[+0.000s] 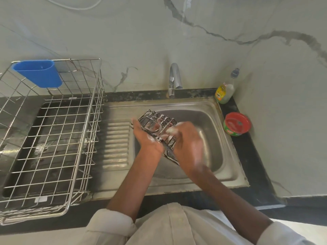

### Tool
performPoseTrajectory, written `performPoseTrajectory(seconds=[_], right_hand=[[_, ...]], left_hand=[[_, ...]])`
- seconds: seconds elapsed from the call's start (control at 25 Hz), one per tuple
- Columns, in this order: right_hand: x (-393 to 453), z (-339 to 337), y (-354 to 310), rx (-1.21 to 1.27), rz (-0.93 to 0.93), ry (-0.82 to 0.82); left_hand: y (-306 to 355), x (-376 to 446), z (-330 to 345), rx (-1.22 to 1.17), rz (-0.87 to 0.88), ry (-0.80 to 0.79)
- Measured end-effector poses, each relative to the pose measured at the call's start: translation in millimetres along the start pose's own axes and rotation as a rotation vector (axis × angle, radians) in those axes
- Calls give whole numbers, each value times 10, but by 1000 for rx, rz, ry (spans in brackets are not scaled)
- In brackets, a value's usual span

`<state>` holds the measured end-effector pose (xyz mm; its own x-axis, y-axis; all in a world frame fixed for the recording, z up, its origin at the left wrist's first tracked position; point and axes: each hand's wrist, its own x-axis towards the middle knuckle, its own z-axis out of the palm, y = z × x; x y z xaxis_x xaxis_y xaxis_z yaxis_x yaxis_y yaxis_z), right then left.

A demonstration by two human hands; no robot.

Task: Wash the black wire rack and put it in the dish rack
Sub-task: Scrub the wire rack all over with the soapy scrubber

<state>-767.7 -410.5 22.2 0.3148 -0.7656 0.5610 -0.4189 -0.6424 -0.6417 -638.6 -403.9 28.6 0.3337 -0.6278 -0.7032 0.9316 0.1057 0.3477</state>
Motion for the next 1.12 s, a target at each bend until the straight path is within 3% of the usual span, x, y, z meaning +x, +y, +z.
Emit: performPoseTrajectory(seconds=[0.08,0.2,0.44,0.52,0.64,0.8,0.96,1.12], right_hand=[[-159,44,-17,1,-66,-76],[-64,40,-13,53,101,-91],[-157,-14,30,35,-135,-144],[-321,-112,154,-28,-76,-149],[-146,-18,-67,75,-11,-114],[-138,-50,3,39,-205,-169],[-303,-182,2,-45,-191,-178],[-88,-113,-146,-26,-272,-159]], left_hand=[[8,-9,8,-96,-43,9],[-8,23,-15,-155,-71,-1],[7,-13,43,-161,-95,20],[1,-13,37,-172,-70,-1],[-56,-50,65,-170,-83,34],[-50,-2,-2,-182,-135,60],[-59,-73,33,-130,-45,95],[-107,-186,55,-98,-124,50]])
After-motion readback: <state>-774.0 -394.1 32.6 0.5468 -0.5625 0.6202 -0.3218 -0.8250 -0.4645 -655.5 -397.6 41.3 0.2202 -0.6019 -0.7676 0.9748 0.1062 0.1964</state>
